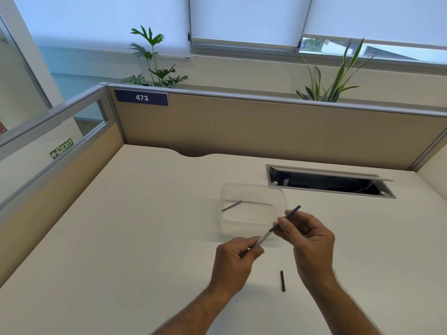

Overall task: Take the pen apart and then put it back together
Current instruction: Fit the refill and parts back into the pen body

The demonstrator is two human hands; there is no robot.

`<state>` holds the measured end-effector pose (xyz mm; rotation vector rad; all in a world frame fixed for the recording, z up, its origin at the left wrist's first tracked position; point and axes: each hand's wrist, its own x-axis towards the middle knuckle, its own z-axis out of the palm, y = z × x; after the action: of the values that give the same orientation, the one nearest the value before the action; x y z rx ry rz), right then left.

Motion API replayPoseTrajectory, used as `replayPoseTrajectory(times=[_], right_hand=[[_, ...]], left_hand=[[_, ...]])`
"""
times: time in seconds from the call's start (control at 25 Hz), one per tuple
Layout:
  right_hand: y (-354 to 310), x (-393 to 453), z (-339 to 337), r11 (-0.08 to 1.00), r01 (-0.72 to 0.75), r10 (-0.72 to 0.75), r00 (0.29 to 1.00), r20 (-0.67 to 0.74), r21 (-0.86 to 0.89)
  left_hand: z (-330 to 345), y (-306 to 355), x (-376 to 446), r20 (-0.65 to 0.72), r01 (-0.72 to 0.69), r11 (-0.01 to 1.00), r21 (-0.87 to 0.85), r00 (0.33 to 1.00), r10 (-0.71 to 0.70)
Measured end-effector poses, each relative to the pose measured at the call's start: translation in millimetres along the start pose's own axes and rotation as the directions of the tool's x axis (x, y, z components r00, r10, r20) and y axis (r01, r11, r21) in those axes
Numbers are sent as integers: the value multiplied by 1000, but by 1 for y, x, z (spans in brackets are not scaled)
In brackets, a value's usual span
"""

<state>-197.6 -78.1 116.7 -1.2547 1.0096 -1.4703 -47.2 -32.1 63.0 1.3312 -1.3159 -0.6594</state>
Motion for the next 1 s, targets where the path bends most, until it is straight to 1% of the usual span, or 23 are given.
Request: replayPoseTrajectory(times=[0.2, 0.36, 0.44, 0.56, 0.72, 0.8, 0.88, 0.92, 1.0], right_hand=[[2, 0, -2, 1000, -4, 5, 1000, 23, -23], [4, 0, -2, 994, -43, 49, 996, 68, -97], [5, -1, -2, 989, -72, 87, 989, 116, -127], [3, -2, -2, 981, -151, 175, 958, 226, -118], [5, -2, -7, 969, -190, 227, 937, 268, -157], [9, -1, -13, 960, -220, 256, 941, 224, -171], [18, 2, -24, 928, -256, 291, 951, 100, -270], [24, 4, -30, 888, -290, 321, 947, 29, -357], [37, 4, -44, 749, -347, 387, 921, -53, -565]], left_hand=[[1, 1, 1, 2, 6, 1000, -8, 1000, -6], [2, 1, 0, 15, 17, 1000, -20, 1000, -17], [2, 3, 0, 28, 31, 999, -41, 999, -30], [1, 6, 0, 53, 57, 994, -91, 997, -52], [0, 5, 1, 42, 75, 993, -88, 997, -72], [0, 3, 1, 27, 107, 989, -104, 994, -105], [-1, 1, 2, 12, 140, 982, -128, 990, -140], [-1, 0, 3, 4, 153, 978, -141, 988, -154], [-1, -2, 3, -14, 174, 971, -163, 984, -179]])
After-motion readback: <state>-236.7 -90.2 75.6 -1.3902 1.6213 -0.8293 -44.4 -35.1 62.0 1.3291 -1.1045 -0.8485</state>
